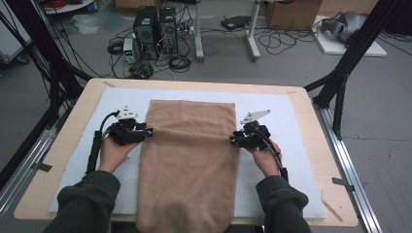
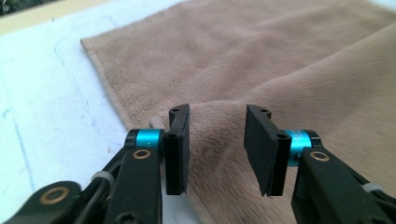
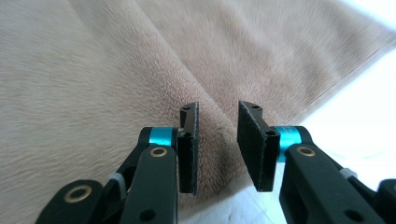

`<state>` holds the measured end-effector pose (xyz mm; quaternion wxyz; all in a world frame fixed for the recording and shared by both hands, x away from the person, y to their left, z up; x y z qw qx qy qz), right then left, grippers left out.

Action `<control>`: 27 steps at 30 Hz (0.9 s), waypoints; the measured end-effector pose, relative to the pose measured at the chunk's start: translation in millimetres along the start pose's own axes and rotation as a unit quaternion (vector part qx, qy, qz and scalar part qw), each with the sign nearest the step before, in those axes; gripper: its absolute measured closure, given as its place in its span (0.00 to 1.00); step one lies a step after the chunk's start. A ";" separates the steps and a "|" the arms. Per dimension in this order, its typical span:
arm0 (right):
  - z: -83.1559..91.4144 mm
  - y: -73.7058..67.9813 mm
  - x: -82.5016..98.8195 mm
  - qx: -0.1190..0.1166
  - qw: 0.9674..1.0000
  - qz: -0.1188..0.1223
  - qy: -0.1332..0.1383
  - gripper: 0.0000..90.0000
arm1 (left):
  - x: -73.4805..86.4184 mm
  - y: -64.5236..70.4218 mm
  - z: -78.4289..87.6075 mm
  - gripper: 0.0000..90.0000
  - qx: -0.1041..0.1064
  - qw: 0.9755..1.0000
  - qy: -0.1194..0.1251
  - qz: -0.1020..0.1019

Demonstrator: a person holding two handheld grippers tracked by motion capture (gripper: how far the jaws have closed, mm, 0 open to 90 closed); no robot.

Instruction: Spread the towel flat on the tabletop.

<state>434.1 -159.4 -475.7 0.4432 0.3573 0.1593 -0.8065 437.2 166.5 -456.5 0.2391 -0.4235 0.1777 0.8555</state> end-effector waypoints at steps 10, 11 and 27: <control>40.9 -60.1 9.4 -0.039 0.997 0.042 0.047 0.64 | 49.0 39.0 44.8 0.68 0.059 0.997 -0.007 -0.051; 41.6 -69.5 14.4 -0.045 0.997 0.048 0.043 0.64 | 57.2 43.5 48.5 0.68 0.065 0.997 -0.008 -0.051; 10.0 -130.7 48.1 -0.126 0.988 0.091 -0.023 0.95 | 97.9 76.5 36.6 0.95 0.105 0.989 -0.057 -0.088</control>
Point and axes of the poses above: each handheld gripper's, and its own axes: z roughly backward along the jaws, x roughly out of its underside, y roughly to its right, the point moved 10 cm from there along -z, roughly forward along the jaws, and after that the axes turned 6 degrees about z, right-handed, at the moved point
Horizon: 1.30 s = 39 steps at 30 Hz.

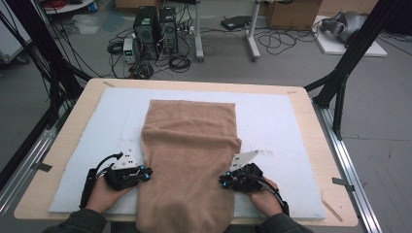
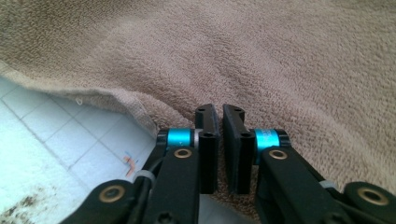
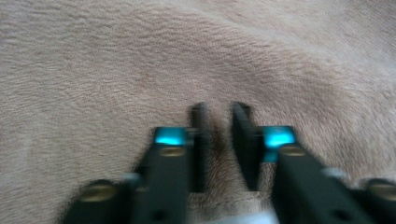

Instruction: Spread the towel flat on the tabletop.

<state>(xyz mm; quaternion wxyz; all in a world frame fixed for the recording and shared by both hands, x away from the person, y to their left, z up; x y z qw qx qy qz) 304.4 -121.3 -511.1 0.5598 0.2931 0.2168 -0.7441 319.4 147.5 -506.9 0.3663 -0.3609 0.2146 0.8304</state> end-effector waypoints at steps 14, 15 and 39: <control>41.8 91.2 -21.1 0.124 0.991 -0.045 0.021 0.96 | -77.0 -48.5 -7.7 0.95 -0.076 0.993 0.079 0.054; 41.8 91.2 -21.1 0.124 0.991 -0.045 0.021 0.96 | -77.1 -51.8 -14.1 0.95 -0.078 0.992 0.074 0.061; 42.6 2.5 -10.6 0.064 0.996 -0.011 0.066 0.62 | -14.0 14.7 22.4 0.55 0.007 0.998 0.050 0.040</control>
Point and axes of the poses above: each handheld gripper's, and its own axes: z roughly backward along the jaws, x roughly out of its underside, y roughly to its right, the point moved 10 cm from there along -z, roughly forward along the jaws, and after that the axes turned 6 degrees about z, right-handed, at the moved point
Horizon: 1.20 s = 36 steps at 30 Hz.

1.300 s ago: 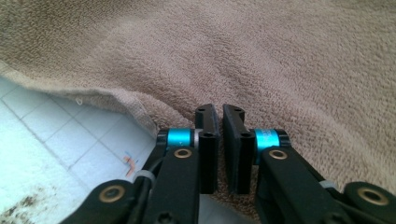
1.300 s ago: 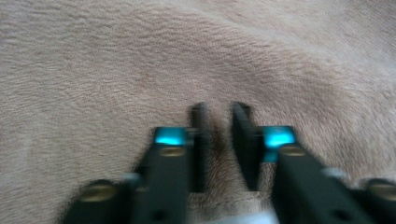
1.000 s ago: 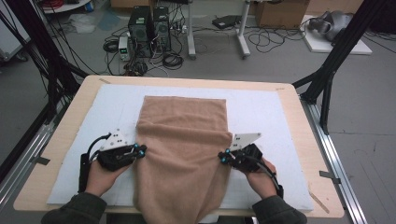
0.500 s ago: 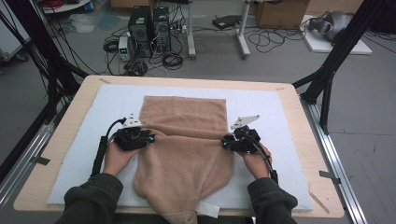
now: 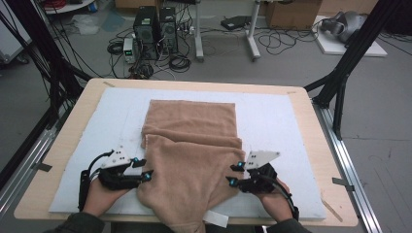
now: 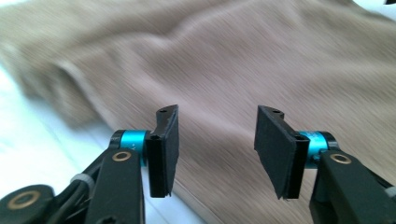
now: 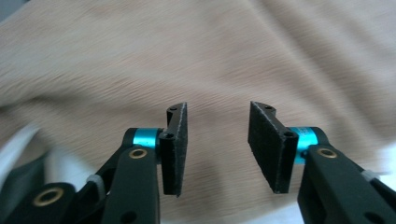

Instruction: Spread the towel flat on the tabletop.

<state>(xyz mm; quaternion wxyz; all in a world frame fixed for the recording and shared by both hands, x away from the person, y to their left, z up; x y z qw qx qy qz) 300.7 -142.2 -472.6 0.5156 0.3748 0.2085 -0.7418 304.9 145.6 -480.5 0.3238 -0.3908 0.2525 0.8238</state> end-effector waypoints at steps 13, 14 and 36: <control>-32.1 -26.2 18.4 -0.083 0.996 -0.002 -0.038 0.94 | 25.4 15.5 -13.4 0.95 -0.002 0.999 -0.032 -0.041; -30.1 -24.2 14.2 -0.077 0.997 -0.001 -0.030 0.94 | 20.7 13.8 -10.9 0.95 -0.007 0.999 -0.021 -0.038; -54.3 103.4 -4.3 0.035 0.994 -0.074 -0.068 0.92 | -50.0 -85.0 -64.2 0.92 -0.116 0.993 -0.024 0.023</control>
Point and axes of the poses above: each handheld gripper's, and its own axes: z roughly backward along the jaws, x roughly out of its underside, y roughly to its right, the point moved 10 cm from there along -z, roughly forward along the jaws, and after that the axes turned 6 degrees about z, right-handed, at the moved point
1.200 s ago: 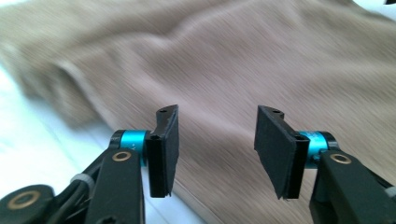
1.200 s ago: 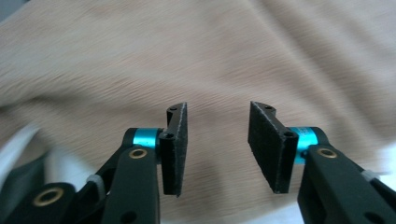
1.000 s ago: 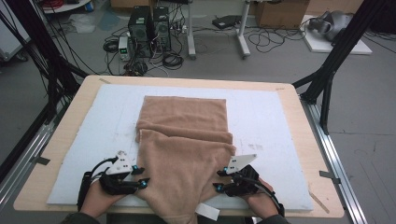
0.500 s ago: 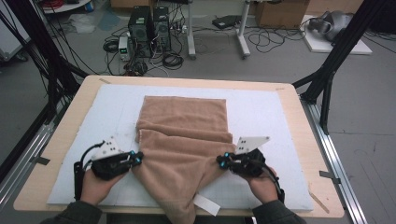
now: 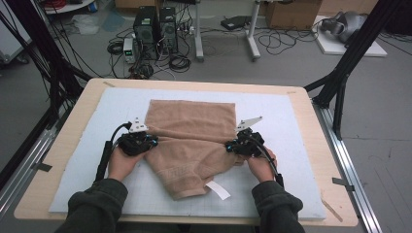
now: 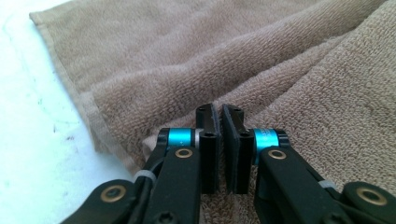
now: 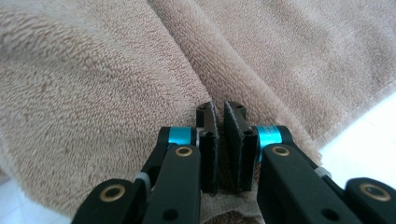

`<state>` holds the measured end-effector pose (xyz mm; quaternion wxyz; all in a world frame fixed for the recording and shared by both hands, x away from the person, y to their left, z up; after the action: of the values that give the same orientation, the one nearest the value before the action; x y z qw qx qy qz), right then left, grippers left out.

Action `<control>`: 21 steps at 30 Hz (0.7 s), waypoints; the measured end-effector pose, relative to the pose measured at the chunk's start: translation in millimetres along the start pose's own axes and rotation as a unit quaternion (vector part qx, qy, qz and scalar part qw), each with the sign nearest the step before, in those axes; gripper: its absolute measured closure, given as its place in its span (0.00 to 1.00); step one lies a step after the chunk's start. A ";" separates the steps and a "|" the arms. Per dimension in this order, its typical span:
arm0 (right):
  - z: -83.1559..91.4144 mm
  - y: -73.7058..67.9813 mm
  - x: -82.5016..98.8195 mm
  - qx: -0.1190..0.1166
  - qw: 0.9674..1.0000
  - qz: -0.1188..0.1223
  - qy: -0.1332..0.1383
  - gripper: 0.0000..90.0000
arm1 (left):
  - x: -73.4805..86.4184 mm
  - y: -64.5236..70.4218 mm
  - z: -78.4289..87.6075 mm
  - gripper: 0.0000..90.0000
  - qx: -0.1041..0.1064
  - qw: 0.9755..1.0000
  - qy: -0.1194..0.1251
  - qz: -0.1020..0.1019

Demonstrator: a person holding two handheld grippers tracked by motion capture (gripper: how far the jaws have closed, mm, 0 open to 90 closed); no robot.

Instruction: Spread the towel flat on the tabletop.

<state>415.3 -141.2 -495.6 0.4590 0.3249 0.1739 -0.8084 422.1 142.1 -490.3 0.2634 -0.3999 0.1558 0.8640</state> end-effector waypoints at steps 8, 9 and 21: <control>44.3 -7.2 -13.2 0.032 0.997 0.016 0.066 0.75 | -10.2 7.3 53.1 0.68 0.015 0.998 0.063 0.006; 53.8 -13.4 -15.1 0.032 0.996 0.025 0.076 0.75 | -8.5 10.2 59.4 0.67 0.019 0.998 0.068 0.002; 24.1 -81.4 21.2 -0.029 0.994 0.097 0.036 0.57 | 62.9 40.3 42.5 0.59 0.058 0.998 -0.028 -0.021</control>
<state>329.1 -126.3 -494.0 0.5377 0.3554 0.1817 -0.7427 338.8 150.5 -509.8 0.3087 -0.3629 0.1901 0.8584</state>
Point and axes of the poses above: each handheld gripper's, and its own axes: z roughly backward along the jaws, x roughly out of its underside, y roughly to its right, the point moved 10 cm from there along -z, roughly forward along the jaws, and after that the axes turned 6 degrees about z, right-handed, at the moved point
